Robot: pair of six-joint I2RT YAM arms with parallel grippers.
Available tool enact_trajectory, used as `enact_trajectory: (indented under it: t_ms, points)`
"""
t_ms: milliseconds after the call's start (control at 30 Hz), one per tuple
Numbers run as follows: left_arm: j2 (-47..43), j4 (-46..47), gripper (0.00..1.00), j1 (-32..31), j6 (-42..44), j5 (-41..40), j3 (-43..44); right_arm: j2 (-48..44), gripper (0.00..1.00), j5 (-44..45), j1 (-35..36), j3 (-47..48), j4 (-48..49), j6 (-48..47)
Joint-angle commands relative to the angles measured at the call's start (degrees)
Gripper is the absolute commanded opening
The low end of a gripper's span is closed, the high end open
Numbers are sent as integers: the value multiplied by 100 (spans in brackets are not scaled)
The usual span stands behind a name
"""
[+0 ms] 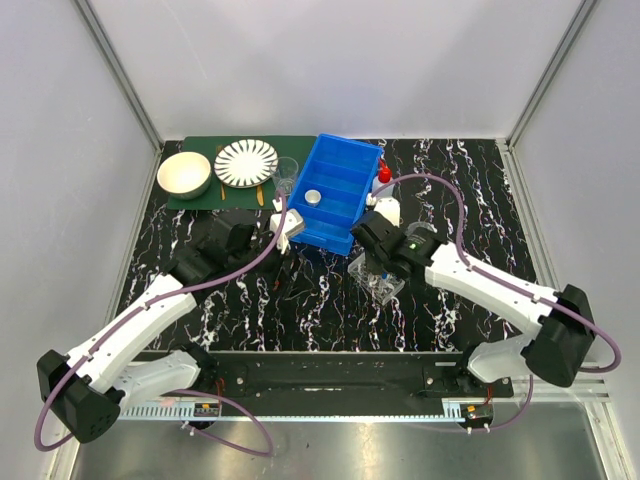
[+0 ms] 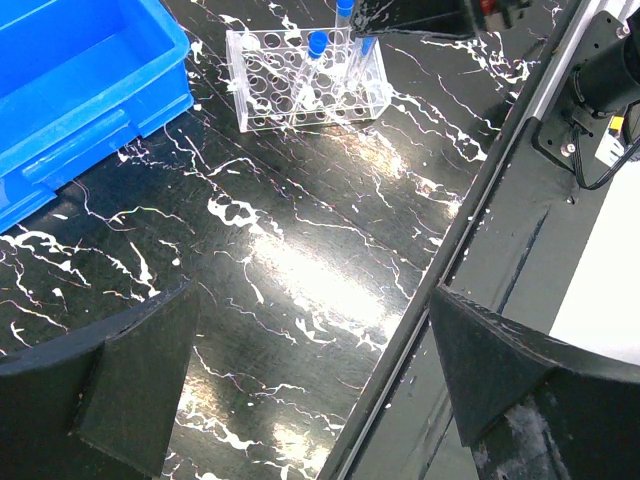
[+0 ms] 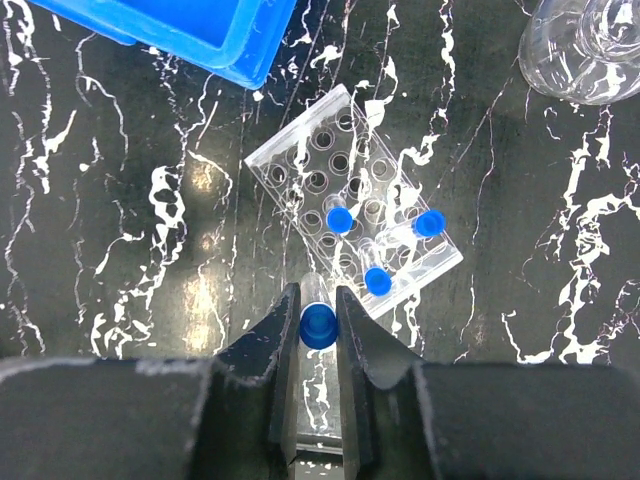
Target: Organize the chemistry lab equipment
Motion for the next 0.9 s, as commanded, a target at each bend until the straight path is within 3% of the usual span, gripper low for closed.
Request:
enact_trajectory:
  t_ms: [0, 867]
  points:
    - [-120, 134, 99, -1, -55, -69, -24, 264, 0, 401, -89, 235, 208, -15]
    - [-155, 108, 99, -62, -38, -191, -68, 1169, 0, 14, -353, 429, 1069, -130]
